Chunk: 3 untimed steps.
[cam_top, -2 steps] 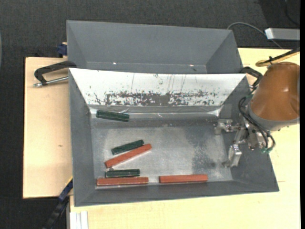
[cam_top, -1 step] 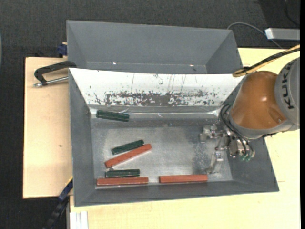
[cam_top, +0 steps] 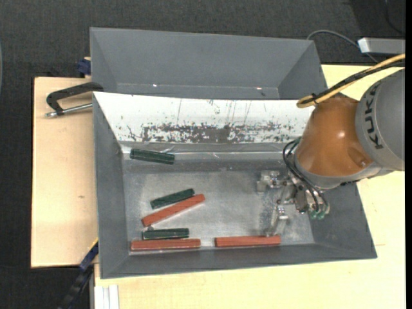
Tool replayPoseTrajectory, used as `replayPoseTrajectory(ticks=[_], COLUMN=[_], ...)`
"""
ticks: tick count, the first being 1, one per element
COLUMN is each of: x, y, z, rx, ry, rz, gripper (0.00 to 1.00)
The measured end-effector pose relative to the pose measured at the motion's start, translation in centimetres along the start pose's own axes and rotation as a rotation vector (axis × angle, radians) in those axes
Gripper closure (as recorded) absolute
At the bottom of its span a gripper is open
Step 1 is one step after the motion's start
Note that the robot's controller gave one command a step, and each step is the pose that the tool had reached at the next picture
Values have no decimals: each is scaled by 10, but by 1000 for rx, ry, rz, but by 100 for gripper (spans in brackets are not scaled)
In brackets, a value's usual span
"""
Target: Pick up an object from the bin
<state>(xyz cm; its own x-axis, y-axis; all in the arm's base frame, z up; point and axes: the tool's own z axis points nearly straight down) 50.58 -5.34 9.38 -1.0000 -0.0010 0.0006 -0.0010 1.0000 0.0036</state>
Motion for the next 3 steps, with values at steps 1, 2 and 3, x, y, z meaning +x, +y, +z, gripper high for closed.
replayPoseTrajectory(ticks=[1,2,3], x=[1,9,7], y=[-1,-25,18], z=[-1,14,-8], rx=[0,4,4], ry=[0,-2,-2], rz=[-16,74,26], gripper=[0,0,0])
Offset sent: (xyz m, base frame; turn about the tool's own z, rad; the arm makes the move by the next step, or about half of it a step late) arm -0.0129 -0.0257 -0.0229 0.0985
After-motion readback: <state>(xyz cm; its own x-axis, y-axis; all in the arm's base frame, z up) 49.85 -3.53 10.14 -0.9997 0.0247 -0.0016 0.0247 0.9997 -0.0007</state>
